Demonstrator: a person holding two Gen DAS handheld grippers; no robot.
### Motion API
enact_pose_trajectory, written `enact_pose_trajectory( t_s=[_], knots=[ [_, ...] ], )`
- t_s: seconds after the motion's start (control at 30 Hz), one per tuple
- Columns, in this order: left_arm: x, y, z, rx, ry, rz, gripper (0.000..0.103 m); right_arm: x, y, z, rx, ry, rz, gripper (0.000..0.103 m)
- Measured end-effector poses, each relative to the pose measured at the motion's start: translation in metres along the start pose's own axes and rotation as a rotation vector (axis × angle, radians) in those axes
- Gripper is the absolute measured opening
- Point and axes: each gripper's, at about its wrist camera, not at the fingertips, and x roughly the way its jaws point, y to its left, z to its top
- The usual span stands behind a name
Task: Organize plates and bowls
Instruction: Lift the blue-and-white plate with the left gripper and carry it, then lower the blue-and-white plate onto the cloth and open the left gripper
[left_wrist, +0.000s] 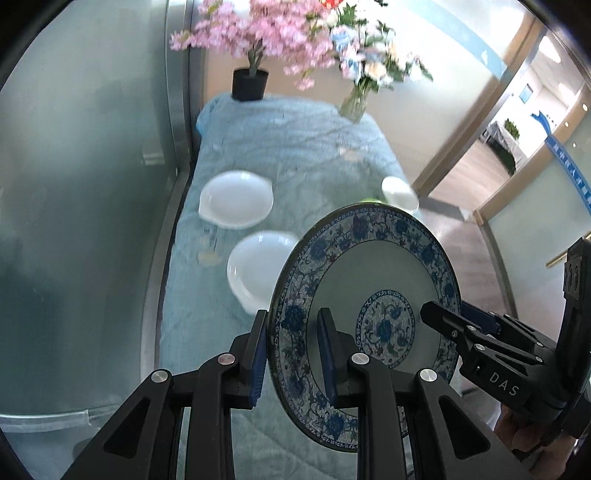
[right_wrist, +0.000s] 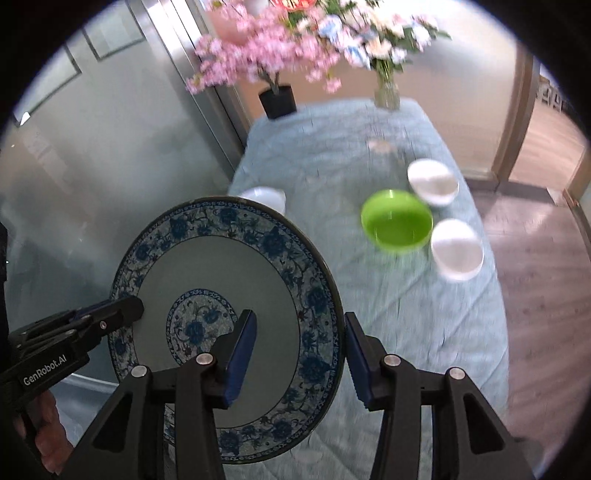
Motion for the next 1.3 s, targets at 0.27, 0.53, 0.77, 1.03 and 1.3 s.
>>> enact_pose_trajectory(
  t_s=[0.27, 0.53, 0.77, 1.03, 1.3],
  knots=[
    [0.059, 0.023, -0.046, -0.025, 0.132, -0.022, 0.022, 0.046, -0.011, -0.051, 0.051, 0.123, -0.022, 0.047],
    [0.112, 0.036, -0.07, -0.033, 0.234, -0.018, 0.022, 0.09, -0.021, -0.087, 0.11, 0.23, -0.034, 0.047],
    [0.153, 0.039, -0.076, -0.028, 0.289, -0.02, 0.022, 0.118, -0.032, -0.101, 0.145, 0.281, -0.053, 0.047],
    [0.193, 0.038, -0.082, -0.008, 0.313, 0.0, 0.021, 0.151, -0.046, -0.118, 0.183, 0.324, -0.063, 0.047],
    [0.207, 0.041, -0.086, -0.014, 0.326, 0.002, 0.021, 0.166, -0.039, -0.124, 0.18, 0.34, -0.068, 0.051]
  ],
)
